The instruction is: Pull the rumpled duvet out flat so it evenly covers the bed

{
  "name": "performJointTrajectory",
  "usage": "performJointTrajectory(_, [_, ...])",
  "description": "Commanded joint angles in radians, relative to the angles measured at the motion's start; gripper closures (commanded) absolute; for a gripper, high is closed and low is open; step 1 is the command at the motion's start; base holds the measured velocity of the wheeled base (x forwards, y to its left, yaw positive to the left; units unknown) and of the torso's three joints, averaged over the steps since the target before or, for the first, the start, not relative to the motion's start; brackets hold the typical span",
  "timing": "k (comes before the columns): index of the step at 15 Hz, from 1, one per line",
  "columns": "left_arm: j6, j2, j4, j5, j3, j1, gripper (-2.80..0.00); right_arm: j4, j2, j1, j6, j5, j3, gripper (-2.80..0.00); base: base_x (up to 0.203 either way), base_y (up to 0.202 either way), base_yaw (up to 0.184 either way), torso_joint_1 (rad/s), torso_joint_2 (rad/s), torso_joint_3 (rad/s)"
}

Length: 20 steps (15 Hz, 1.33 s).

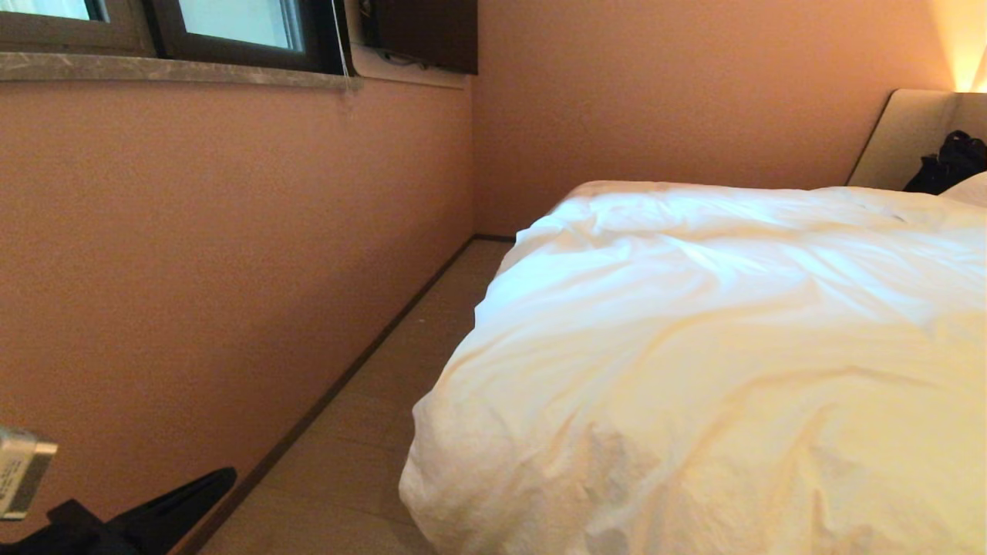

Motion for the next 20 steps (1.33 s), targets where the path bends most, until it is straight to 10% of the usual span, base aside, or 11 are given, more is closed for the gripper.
performJointTrajectory(1, [0.002, -0.102, 0.032, -0.032, -0.002, 0.0, 0.0, 0.0, 0.001, 0.0, 0.0, 0.0, 0.0, 0.0, 0.0, 0.0, 0.0, 0.0, 0.0, 0.0])
performJointTrajectory(10, [0.068, -0.454, 0.455, -0.002, -0.037, 0.001, 0.0, 0.0, 0.001, 0.0, 0.0, 0.0, 0.0, 0.0, 0.0, 0.0, 0.0, 0.0, 0.0, 0.0])
performJointTrajectory(15, [0.111, -0.633, 0.74, 0.175, -0.097, 0.003, 0.0, 0.0, 0.001, 0.0, 0.0, 0.0, 0.0, 0.0, 0.0, 0.0, 0.0, 0.0, 0.0, 0.0])
performJointTrajectory(20, [0.155, -0.671, 0.768, 0.281, -0.074, 0.021, 0.0, 0.0, 0.001, 0.0, 0.0, 0.0, 0.0, 0.0, 0.0, 0.0, 0.0, 0.0, 0.0, 0.0])
